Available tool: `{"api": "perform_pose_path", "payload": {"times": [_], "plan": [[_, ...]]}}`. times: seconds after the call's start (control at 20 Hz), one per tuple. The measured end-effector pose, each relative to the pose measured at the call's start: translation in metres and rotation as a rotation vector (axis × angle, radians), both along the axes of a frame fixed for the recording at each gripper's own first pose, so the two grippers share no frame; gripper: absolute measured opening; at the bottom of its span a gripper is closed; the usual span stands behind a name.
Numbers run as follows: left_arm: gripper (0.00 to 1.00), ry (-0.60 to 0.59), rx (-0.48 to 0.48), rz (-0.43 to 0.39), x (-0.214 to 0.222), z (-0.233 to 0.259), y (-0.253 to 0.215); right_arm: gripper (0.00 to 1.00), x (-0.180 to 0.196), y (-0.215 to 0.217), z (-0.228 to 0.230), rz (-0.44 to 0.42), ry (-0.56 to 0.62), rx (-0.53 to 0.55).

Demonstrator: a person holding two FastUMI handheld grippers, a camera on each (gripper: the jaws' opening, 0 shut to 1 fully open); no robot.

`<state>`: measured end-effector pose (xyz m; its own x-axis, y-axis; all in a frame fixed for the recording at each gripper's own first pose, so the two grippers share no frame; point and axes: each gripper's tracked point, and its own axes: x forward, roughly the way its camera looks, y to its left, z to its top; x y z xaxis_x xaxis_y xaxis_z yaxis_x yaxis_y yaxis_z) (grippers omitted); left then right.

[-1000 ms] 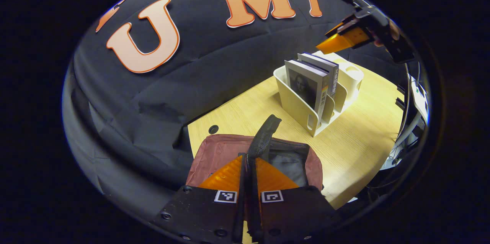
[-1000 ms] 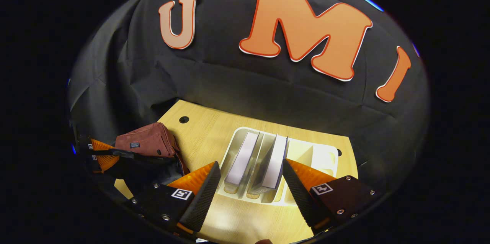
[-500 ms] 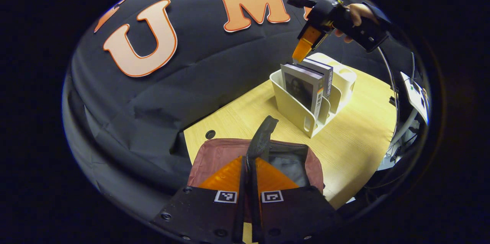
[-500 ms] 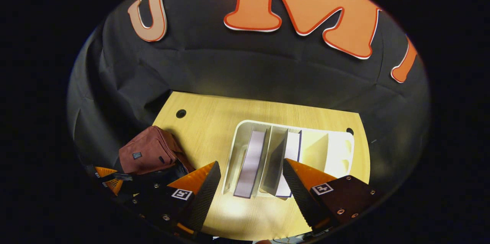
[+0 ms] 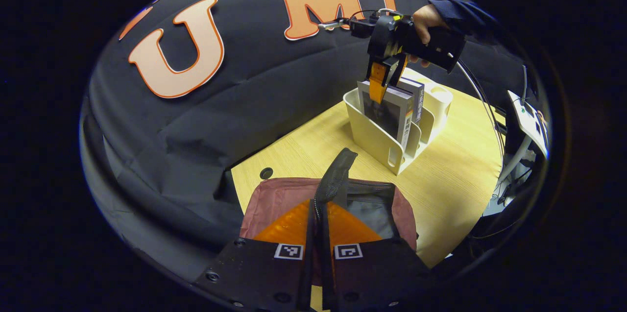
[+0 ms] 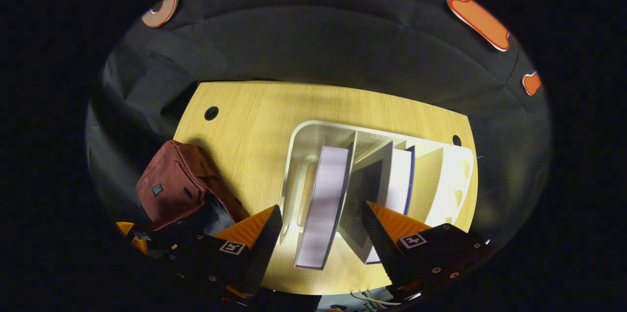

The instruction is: Open the schoolbag, grab two books from the bookshelf and put them into the schoolbag.

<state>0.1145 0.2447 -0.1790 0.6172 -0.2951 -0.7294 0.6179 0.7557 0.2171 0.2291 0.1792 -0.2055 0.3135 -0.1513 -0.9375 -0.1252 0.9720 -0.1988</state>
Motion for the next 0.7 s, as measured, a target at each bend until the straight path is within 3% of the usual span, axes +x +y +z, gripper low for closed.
{"api": "perform_pose_path", "payload": {"times": [0.45,0.5,0.55,0.6,0.7], "plan": [[0.09,0.012,-0.014,0.025,-0.002,-0.005,0.003,1.00,0.006,-0.002,-0.021,-0.104,0.097,0.030],[0.09,0.014,-0.013,0.028,-0.003,-0.005,0.004,0.78,0.005,-0.002,-0.019,-0.107,0.101,0.032],[0.09,0.012,-0.013,0.030,-0.002,-0.004,0.004,0.80,0.006,-0.003,-0.019,-0.109,0.099,0.028],[0.09,0.014,-0.012,0.030,-0.003,-0.004,0.004,0.76,0.005,-0.002,-0.018,-0.109,0.100,0.029],[0.09,0.012,-0.010,0.029,-0.006,-0.005,0.005,0.51,0.003,-0.004,-0.019,-0.112,0.107,0.015]]}}
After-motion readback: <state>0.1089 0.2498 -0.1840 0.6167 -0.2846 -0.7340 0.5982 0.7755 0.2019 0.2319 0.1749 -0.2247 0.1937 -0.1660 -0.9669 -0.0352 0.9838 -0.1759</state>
